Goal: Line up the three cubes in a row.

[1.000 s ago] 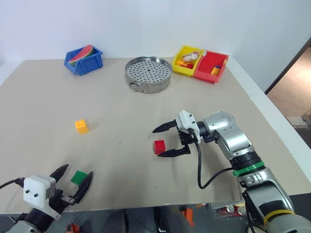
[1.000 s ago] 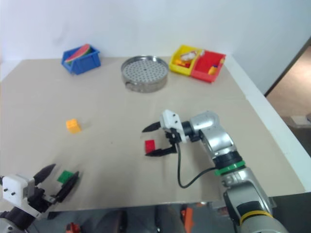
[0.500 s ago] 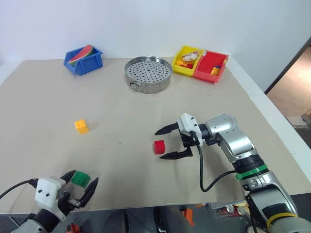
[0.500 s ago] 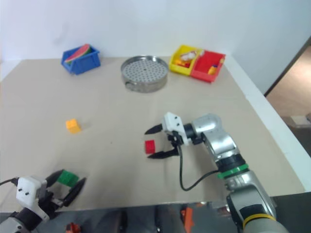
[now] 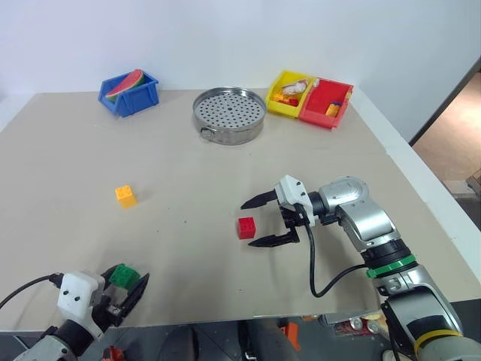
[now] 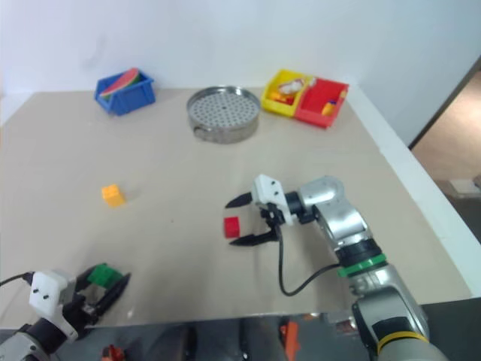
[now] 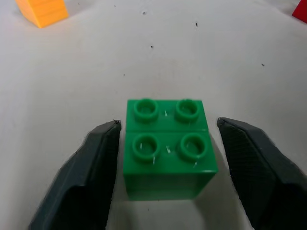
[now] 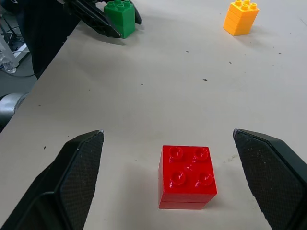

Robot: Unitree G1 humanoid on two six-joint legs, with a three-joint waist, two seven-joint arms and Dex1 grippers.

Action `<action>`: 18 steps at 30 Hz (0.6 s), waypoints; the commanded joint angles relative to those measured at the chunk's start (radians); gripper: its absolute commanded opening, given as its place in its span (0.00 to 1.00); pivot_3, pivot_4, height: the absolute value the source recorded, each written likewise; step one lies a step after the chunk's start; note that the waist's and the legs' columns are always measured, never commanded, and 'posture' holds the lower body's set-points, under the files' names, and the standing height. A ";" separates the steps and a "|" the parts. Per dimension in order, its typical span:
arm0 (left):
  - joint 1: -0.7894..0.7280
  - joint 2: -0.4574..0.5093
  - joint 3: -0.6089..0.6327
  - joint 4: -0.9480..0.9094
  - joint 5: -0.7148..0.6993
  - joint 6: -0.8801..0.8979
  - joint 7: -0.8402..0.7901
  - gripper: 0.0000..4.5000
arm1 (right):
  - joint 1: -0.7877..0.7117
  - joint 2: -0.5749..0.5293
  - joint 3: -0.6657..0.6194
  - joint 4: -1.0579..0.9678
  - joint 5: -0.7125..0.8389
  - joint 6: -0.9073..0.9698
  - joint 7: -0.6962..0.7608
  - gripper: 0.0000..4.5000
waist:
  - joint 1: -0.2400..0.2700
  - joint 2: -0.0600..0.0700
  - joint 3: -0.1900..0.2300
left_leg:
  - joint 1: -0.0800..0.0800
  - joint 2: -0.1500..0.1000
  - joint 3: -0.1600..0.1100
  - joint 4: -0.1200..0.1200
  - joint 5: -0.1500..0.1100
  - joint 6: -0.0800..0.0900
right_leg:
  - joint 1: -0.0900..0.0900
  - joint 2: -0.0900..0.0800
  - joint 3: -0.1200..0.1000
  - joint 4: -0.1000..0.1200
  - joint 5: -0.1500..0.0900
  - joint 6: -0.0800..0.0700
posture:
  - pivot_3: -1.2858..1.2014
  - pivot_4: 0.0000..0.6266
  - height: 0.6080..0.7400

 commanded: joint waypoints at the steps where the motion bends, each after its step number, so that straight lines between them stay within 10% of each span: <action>1: 0.006 0.008 0.001 -0.002 -0.011 -0.010 -0.008 0.40 | -0.011 -0.007 -0.010 -0.029 0.004 -0.014 0.003 1.00 | 0.000 0.000 0.000 | 0.000 0.000 0.000 0.000 0.000 0.000 | 0.000 0.000 0.000 0.000 0.000 0.000 | 0.52 0.24 1.00; 12: -0.014 0.060 -0.010 0.016 0.003 -0.031 -0.061 0.30 | -0.015 0.014 -0.035 -0.043 0.049 0.025 -0.010 1.00 | 0.000 0.000 0.000 | 0.000 0.000 0.000 0.000 0.000 0.000 | 0.000 0.000 0.000 0.000 0.000 0.000 | 0.52 0.24 1.00; 18: -0.241 0.266 -0.039 0.033 -0.044 0.002 -0.227 0.30 | -0.015 0.010 -0.099 -0.129 0.145 0.179 -0.073 1.00 | 0.010 0.001 0.001 | -0.001 0.000 -0.002 0.000 0.000 0.000 | 0.000 0.000 -0.003 0.000 0.000 0.000 | 0.52 0.24 1.00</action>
